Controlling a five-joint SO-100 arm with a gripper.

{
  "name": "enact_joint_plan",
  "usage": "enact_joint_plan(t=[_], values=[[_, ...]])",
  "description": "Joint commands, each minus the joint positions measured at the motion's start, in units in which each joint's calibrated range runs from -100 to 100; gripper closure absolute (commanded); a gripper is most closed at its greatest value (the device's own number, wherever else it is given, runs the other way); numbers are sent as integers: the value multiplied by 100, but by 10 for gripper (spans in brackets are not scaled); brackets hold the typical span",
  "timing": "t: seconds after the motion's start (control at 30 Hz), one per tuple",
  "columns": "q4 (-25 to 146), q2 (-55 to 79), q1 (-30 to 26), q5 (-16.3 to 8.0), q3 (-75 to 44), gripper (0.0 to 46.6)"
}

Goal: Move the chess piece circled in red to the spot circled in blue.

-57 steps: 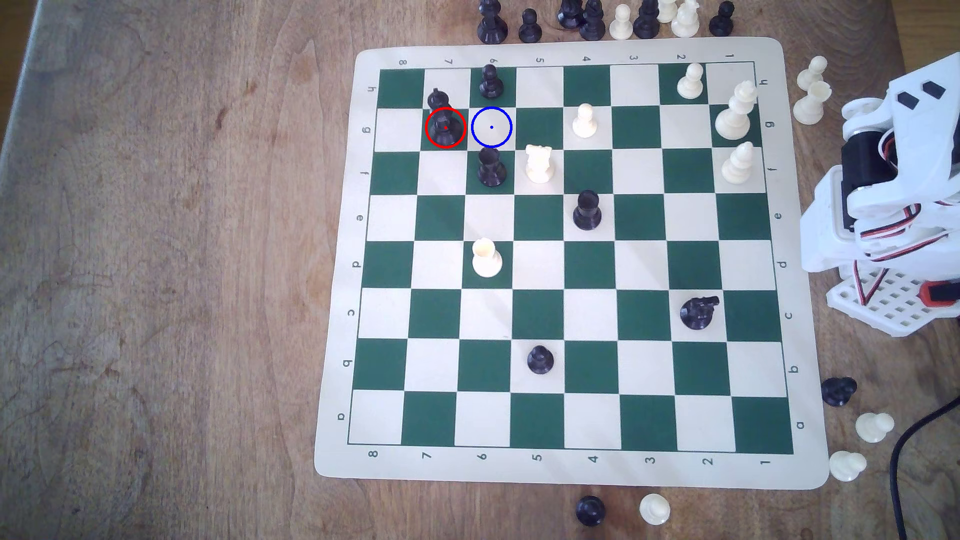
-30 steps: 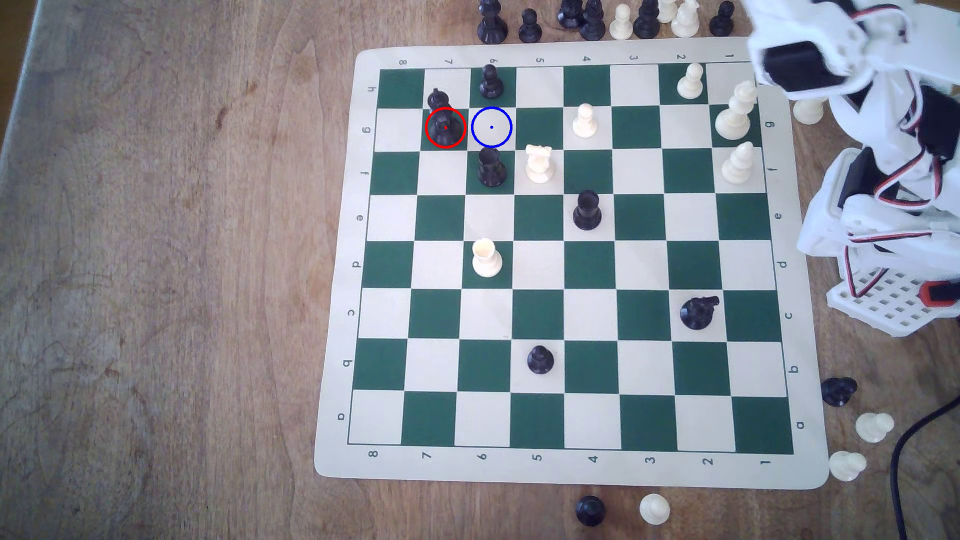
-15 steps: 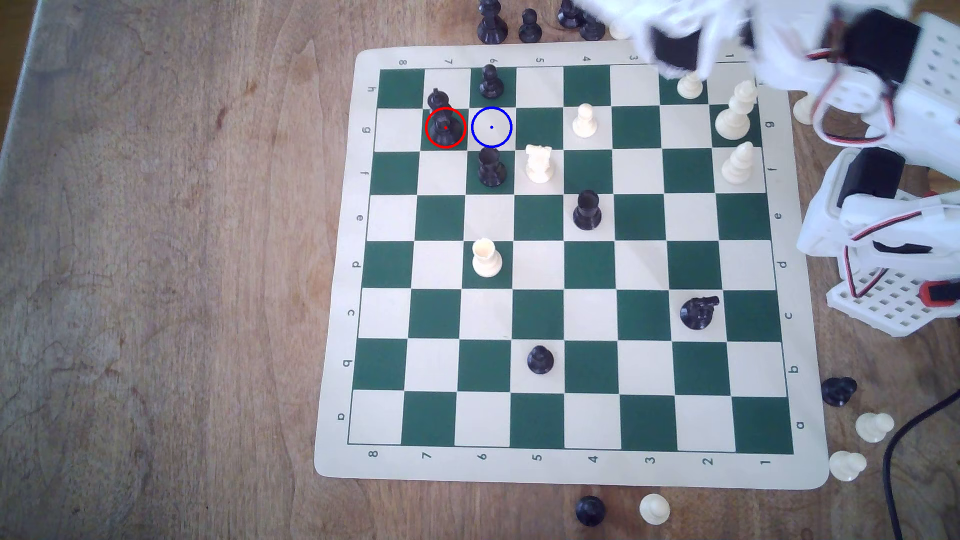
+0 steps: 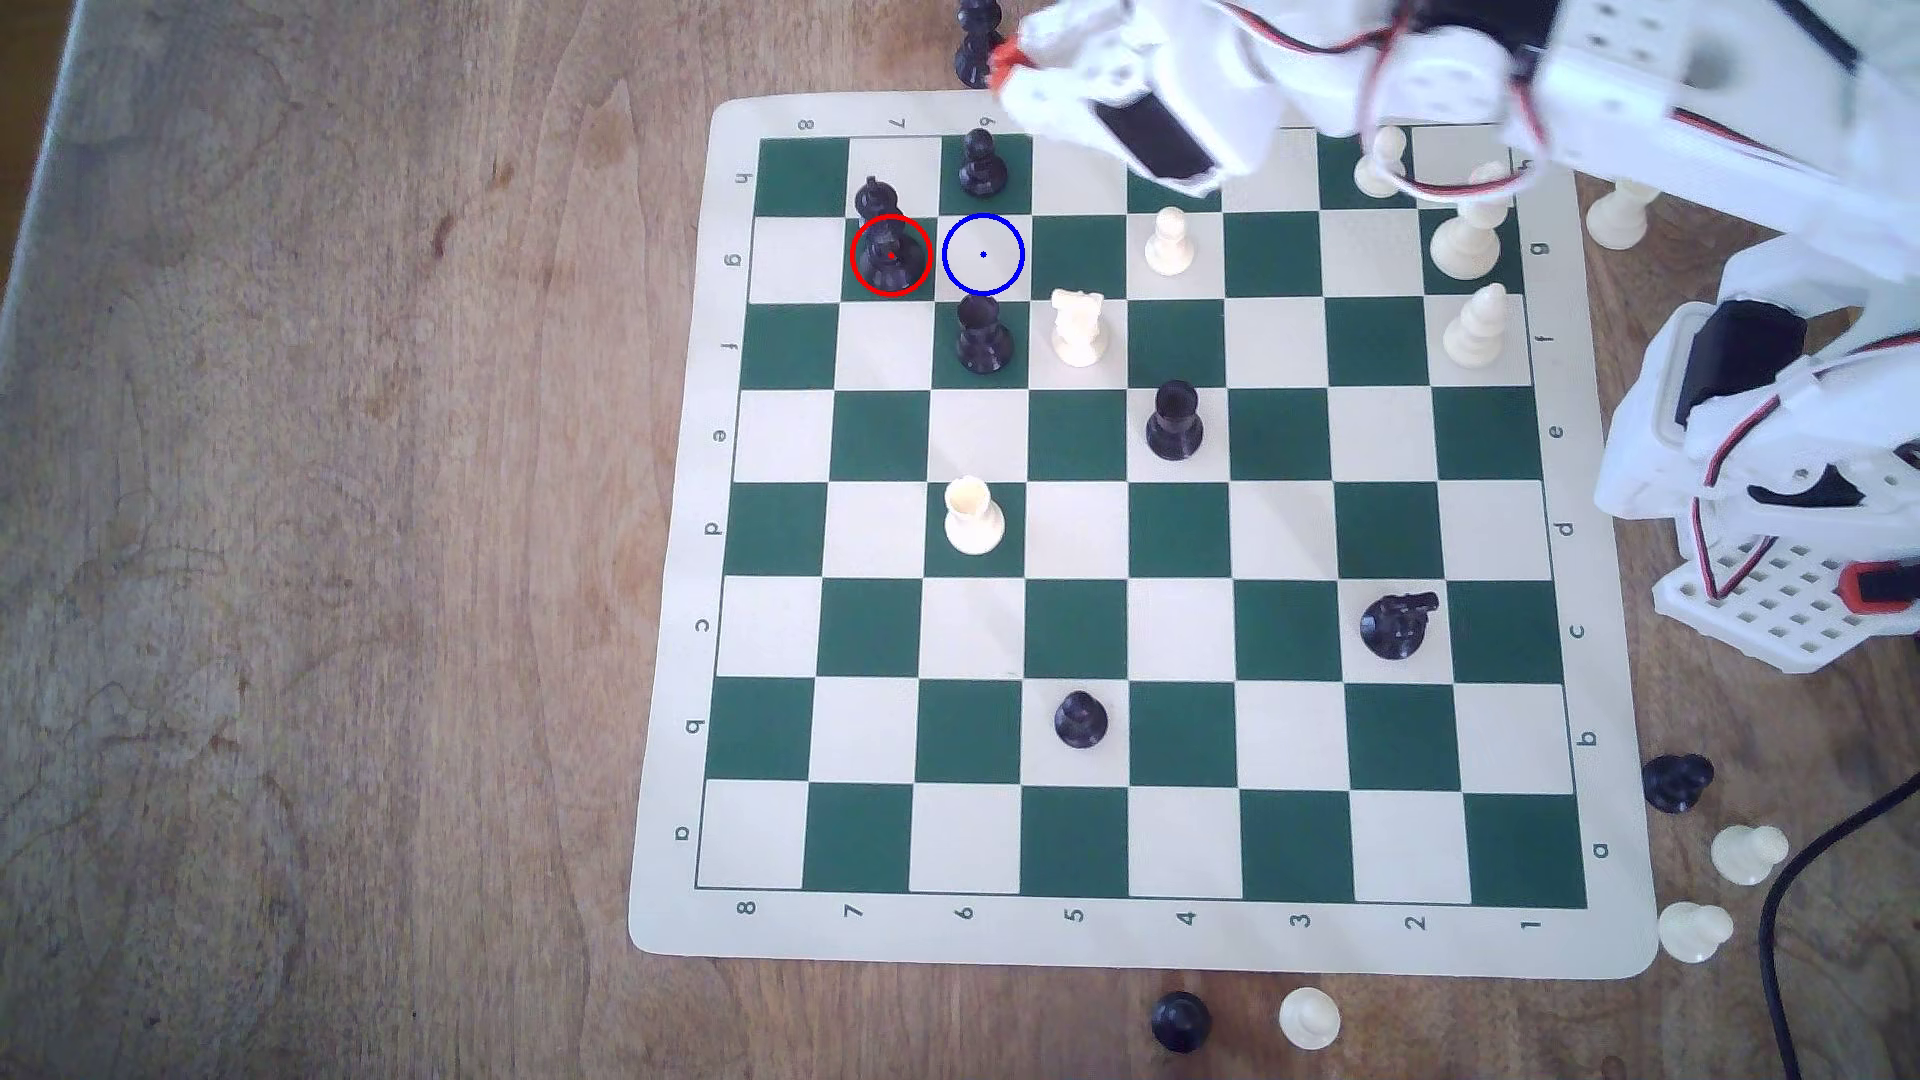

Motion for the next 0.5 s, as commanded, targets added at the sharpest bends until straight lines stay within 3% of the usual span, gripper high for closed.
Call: enact_joint_plan(t=[0.0,0.23,0.3,0.47], values=[[186,720,-33,-420,-1312,417],[538,1875,29,-542,-2618,374],[718,2189,60,-435,-2881,343],[800,2757,131,-259,-3189,327]])
